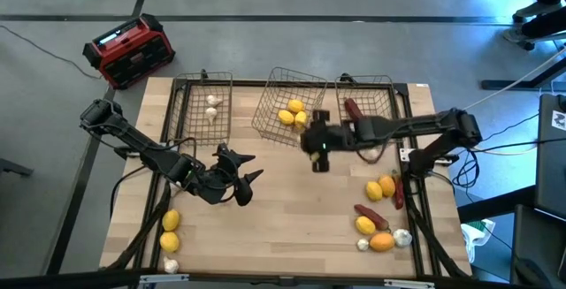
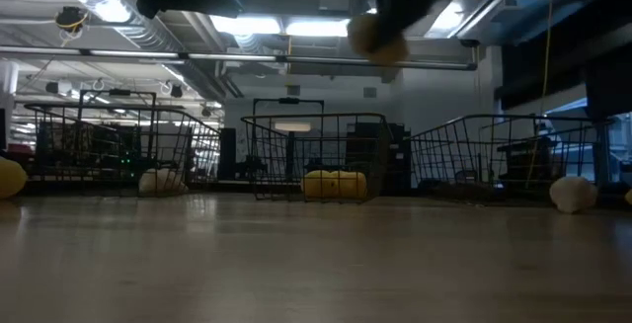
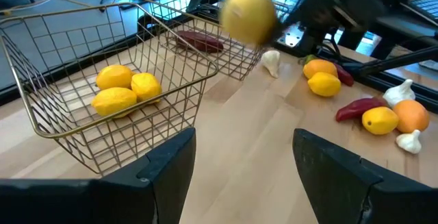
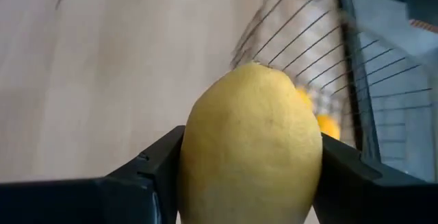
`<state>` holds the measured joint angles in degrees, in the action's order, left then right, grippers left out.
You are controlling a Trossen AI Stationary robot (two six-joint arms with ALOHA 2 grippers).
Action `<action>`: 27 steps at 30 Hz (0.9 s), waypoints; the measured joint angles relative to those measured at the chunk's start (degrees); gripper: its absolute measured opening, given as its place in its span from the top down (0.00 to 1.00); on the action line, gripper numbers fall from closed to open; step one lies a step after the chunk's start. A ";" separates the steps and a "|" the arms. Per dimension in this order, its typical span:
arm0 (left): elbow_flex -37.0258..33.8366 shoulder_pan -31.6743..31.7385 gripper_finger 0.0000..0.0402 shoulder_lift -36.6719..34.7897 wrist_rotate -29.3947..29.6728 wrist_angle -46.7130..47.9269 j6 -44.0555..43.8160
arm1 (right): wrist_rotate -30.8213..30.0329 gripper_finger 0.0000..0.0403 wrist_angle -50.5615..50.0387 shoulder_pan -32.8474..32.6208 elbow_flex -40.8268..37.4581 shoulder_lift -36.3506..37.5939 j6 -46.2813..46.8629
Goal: Sort produce into baskets
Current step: Put the lemon into the middle wire basket
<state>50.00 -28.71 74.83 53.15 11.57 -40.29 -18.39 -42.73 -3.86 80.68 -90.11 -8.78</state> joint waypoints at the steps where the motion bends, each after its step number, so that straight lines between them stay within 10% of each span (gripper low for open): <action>1: 0.00 0.00 0.40 0.00 0.00 0.00 -0.10 | 0.87 0.42 2.02 1.28 0.00 0.02 -0.46; 27: 0.00 0.00 0.40 0.02 0.00 0.03 -0.29 | 17.59 0.42 19.83 21.25 -0.07 -18.99 -1.64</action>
<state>50.00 -28.71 74.85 53.15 11.61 -40.58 -0.80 -22.89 17.39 80.62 -109.10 -10.41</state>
